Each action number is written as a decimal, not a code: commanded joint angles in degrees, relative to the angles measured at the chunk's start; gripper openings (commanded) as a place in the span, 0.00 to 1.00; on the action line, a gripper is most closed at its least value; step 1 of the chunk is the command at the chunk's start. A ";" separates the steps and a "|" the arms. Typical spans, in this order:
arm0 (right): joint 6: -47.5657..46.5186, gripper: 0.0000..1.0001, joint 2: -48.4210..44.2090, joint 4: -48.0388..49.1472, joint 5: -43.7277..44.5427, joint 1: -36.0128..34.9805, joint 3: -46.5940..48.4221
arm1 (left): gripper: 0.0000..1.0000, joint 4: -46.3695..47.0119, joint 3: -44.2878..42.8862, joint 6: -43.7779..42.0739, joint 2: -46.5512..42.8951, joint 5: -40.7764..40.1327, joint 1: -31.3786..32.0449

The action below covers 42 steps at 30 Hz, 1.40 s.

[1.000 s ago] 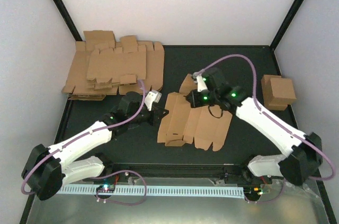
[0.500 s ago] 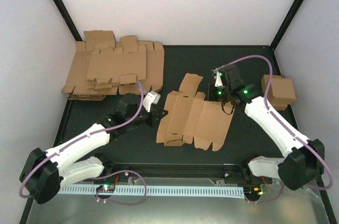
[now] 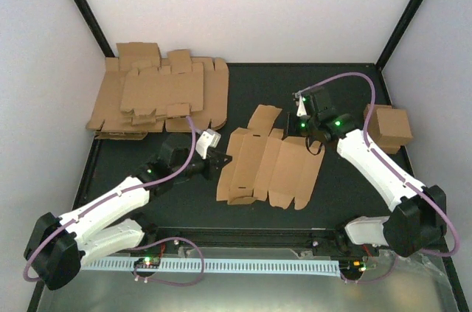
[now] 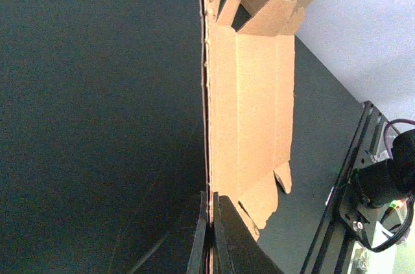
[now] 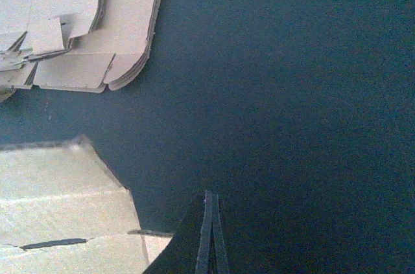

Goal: Fold the paper box

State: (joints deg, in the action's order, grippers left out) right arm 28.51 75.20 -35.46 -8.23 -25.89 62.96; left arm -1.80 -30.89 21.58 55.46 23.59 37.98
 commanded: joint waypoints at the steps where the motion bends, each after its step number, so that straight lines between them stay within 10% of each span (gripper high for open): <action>1: -1.44 0.02 -1.10 1.86 0.40 0.23 0.38 | 0.03 1.77 -0.56 -0.43 -0.60 1.10 0.34; 25: -2.12 0.02 -6.74 1.34 -14.68 0.06 -8.84 | 0.02 2.12 -1.96 -0.43 1.03 0.89 0.29; 42: 3.02 0.02 -0.73 16.61 -10.01 -2.14 -18.21 | 0.02 4.12 -1.08 1.08 3.76 2.45 0.28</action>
State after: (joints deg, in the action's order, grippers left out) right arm 29.58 73.34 -25.26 -20.97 -27.68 45.80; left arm -1.10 -30.92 21.69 57.56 24.23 37.98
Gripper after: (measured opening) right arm 0.020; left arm 0.025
